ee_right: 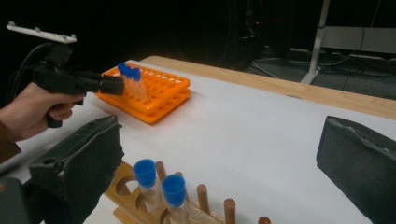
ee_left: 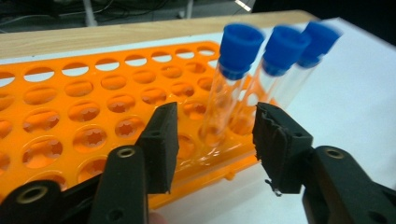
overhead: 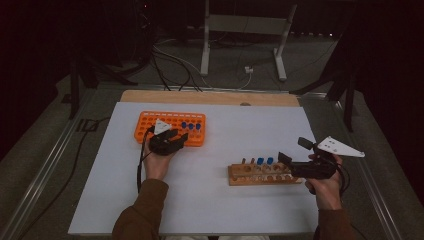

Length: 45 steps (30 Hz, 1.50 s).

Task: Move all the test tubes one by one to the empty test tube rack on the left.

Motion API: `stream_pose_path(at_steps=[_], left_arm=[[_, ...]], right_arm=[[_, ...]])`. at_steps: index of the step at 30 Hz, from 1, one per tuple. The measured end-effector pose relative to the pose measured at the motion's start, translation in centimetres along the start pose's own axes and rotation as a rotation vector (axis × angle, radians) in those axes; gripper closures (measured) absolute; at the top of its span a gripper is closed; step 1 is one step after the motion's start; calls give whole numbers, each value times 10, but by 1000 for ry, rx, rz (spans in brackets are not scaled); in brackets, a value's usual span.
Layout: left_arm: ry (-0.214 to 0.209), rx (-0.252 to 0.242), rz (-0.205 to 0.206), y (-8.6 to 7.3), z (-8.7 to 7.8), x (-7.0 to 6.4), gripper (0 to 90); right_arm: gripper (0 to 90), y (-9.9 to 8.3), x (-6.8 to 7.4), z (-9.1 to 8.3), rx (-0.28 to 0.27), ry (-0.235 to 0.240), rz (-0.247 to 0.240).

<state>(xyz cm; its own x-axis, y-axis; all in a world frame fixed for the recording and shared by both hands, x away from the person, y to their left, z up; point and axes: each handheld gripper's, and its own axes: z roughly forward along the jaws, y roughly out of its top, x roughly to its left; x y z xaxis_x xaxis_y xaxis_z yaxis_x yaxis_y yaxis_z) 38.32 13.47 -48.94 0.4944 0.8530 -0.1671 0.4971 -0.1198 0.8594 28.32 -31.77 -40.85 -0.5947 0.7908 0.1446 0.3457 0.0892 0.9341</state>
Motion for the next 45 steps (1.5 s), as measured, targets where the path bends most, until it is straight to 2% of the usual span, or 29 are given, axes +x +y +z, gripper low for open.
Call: stream_pose_path(at_steps=[4, 10, 12, 16, 19, 21, 25, 28, 37, 45], left_arm=[[-20, -20, 6, 2, -13, -2, 393], [-50, -57, -14, 4, -33, -4, 189], [-60, -68, -1, 4, -41, -7, 161], [-54, -74, 25, 6, -52, -12, 20], [-50, -85, 50, 7, -60, -18, 8], [-61, -102, 50, 7, -64, -21, 8], [-69, -113, 59, 8, -69, -26, 8], [-80, -119, 56, 10, -71, -28, 8], [-101, -135, 67, 14, -77, -36, 8], [-119, -145, 84, 15, -77, -45, 8]], right_arm=[[12, 0, 2, 1, 11, 5, -5], [52, -1, 3, 3, 35, 19, -19], [58, -3, 4, 5, 50, 18, -25], [86, -7, 4, 11, 96, 30, -27], [161, -10, 5, 15, 122, 42, -32], [211, -12, 6, 18, 138, 45, -39], [485, -19, 11, 24, 188, 72, -90], [603, -23, 12, 28, 211, 91, -96], [747, -33, 16, 39, 262, 91, -119], [761, -38, 20, 43, 270, 94, -128]])
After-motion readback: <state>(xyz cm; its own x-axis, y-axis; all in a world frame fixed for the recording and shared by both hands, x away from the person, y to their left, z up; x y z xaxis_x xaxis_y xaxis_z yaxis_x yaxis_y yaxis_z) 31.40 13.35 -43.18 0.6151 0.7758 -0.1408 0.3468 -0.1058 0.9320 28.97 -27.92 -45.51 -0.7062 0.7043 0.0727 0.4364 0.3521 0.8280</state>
